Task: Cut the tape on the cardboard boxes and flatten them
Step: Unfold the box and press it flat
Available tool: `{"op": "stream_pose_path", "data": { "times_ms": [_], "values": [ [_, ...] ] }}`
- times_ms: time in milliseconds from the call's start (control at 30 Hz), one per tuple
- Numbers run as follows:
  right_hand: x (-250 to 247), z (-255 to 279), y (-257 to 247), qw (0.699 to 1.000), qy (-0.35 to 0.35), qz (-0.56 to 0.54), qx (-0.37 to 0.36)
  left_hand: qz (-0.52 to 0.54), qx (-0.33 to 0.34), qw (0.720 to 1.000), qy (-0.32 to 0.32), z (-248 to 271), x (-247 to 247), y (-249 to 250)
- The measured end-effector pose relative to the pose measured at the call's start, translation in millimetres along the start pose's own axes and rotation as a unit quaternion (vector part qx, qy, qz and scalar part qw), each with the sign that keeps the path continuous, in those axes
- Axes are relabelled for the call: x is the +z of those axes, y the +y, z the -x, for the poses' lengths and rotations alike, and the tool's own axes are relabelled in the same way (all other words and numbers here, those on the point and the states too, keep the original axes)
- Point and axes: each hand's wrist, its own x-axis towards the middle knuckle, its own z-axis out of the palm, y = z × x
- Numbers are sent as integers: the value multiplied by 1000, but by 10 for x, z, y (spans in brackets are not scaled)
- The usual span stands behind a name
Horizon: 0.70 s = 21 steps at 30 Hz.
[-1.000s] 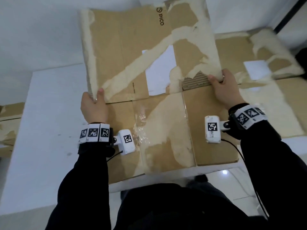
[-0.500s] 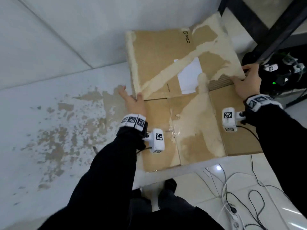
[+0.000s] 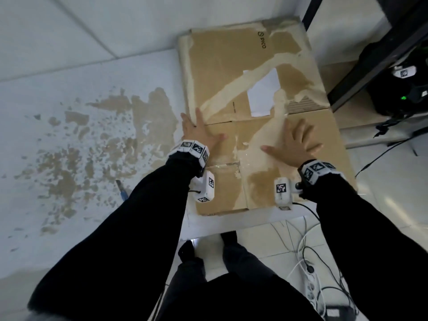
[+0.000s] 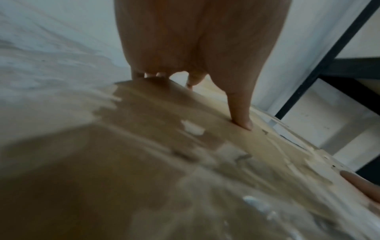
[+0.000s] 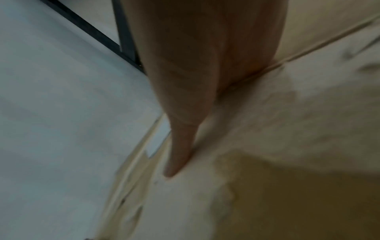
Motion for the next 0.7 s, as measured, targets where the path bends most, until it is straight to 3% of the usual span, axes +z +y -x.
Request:
{"op": "stream_pose_path", "data": {
  "times_ms": [133,267,367,433,467,533,600,700],
  "values": [
    [-14,-6,-22,1000,-4,14,7,51,41,998,-13,21,-47,-139],
    [107,98,-175,997,69,-1,-18,181,71,981,12,363,-218,-553],
    [393,319,-487,972,194,-28,-131,261,59,963,12,930,-240,-1173],
    [629,638,-916,937,220,-127,-239,323,19,945,53,1415,-179,-1685],
    [762,859,-1195,924,184,-176,-286,358,-15,931,74,1706,-132,-1970],
    [1073,1324,-1775,906,44,-207,-367,409,-98,901,103,2262,5,-2544],
    [1503,1766,-2330,872,-118,-153,-449,451,-205,860,126,2767,262,-3196],
    [2324,2346,-3002,793,-329,2,-512,476,-378,776,166,3422,744,-4206]
  ]
}}
